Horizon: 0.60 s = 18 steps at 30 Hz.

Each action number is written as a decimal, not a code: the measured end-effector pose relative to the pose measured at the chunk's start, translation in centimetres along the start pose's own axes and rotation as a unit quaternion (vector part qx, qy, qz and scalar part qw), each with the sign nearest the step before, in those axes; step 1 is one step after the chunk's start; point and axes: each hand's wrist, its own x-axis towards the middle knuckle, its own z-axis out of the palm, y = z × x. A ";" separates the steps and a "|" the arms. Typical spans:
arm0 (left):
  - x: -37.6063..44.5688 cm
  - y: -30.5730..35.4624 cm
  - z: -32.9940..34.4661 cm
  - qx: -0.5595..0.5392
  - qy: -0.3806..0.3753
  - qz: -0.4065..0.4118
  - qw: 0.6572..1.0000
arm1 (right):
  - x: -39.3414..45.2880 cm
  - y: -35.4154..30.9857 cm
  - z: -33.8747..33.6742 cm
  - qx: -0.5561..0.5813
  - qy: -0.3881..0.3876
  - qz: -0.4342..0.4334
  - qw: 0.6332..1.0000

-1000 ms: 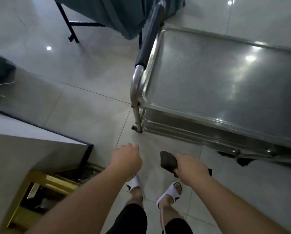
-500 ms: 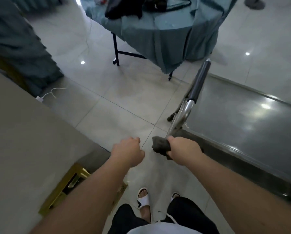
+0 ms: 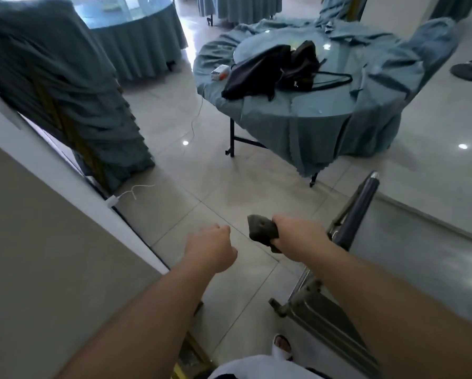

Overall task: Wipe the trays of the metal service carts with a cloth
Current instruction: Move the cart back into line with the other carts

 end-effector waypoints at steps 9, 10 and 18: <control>9.1 5.5 -5.6 0.026 0.022 0.037 0.999 | 6.2 6.8 -4.8 0.018 0.013 0.062 0.998; 10.6 5.8 -6.1 0.028 0.021 0.043 0.998 | 7.1 7.3 -5.1 0.020 0.013 0.074 0.997; 25.2 7.8 -9.9 0.067 0.004 0.137 0.988 | 17.1 9.8 -7.9 0.064 -0.027 0.174 0.982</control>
